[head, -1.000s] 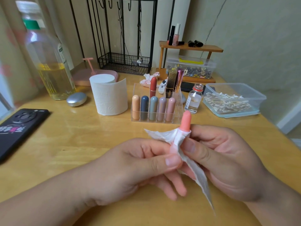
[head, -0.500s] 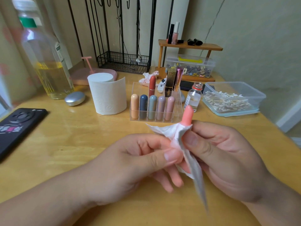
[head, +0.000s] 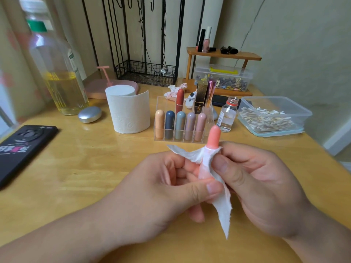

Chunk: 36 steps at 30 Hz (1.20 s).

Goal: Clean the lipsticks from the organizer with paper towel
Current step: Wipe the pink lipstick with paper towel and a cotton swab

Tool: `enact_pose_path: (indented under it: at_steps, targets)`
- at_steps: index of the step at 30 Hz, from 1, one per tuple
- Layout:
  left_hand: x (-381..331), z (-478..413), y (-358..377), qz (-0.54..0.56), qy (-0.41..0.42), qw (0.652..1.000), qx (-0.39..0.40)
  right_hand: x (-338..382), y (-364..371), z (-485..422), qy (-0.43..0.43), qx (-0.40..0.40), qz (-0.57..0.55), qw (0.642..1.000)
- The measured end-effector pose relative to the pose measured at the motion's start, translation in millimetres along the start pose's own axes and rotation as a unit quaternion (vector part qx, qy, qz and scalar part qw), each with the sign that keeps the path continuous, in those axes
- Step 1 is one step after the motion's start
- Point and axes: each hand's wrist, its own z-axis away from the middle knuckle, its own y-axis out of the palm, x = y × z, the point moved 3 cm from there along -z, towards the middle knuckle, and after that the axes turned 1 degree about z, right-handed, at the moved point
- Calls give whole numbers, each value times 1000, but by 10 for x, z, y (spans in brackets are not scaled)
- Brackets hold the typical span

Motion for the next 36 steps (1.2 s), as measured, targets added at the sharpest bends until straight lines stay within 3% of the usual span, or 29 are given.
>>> enact_pose_path:
  at_steps: [6,8,11,14,16,24,29,31,36]
  targets:
    - [39,-1,59,162,-67,973,152,-41,-12,34,30,5,-40,999]
    - [46,-13,64,166,-62,974,139,-43,3,27,28,18,-68,997]
    - [43,-28,19,78,-44,994,65,-46,21,14,24,36,-112,993]
    - [6,-15,3,0,-10,1000,2,-62,40,15,25,23,-82,996]
    - [-21,-3,24,-19,1,1000,2,-52,57,18,19,19,-50,998]
    - [4,-4,1,24,-36,995,94,-45,47,28,40,49,-82,995]
    - [-1,24,78,220,-80,946,225,-15,26,28,45,40,-119,991]
    - [16,9,74,205,-82,954,201,-21,11,20,42,29,-112,992]
    - [-2,-33,26,51,-35,996,65,-83,38,16,36,8,-81,996]
